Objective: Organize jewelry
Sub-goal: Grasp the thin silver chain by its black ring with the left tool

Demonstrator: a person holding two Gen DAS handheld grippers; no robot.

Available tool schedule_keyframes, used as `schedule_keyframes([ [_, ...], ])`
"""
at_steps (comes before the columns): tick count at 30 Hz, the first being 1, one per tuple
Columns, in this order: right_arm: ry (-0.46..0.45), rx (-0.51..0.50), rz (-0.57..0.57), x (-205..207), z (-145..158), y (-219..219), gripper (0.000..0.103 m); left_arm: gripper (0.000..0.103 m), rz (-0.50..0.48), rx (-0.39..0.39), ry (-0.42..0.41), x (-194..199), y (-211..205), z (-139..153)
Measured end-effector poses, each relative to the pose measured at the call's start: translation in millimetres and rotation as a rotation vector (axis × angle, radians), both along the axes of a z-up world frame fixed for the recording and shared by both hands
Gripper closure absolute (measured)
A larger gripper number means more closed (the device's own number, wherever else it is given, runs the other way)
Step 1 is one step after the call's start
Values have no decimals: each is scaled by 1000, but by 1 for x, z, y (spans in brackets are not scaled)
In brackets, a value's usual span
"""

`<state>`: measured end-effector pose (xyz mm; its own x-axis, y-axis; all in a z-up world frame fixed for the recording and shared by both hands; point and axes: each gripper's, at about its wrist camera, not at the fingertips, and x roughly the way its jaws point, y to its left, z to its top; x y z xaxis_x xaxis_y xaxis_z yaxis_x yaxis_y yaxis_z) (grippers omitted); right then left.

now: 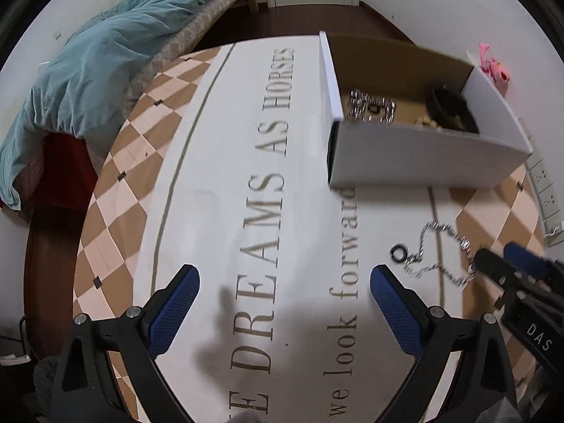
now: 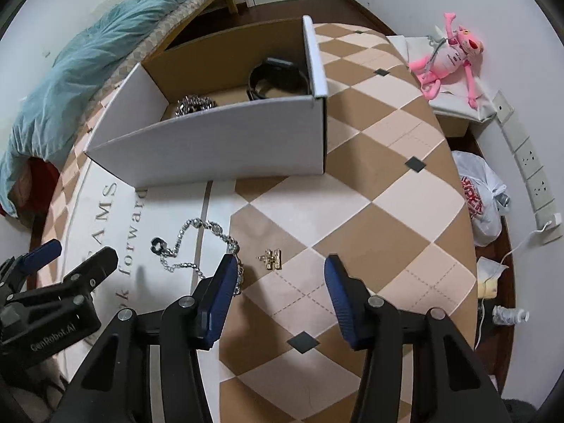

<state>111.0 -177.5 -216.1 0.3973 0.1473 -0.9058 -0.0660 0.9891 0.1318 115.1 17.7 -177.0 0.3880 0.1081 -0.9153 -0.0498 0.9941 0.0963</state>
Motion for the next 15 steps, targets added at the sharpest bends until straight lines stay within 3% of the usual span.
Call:
schedule_keyframes([
  [3, -18, -33, 14, 3, -1, 7, 63, 4, -1, 3, 5, -2, 0, -5],
  [6, -29, -91, 34, 2, -2, 14, 90, 4, -10, 5, -1, -2, -3, -5],
  [15, -24, -38, -38, -1, 4, -11, 90, 5, -75, -48, -9, 7, -29, -10],
])
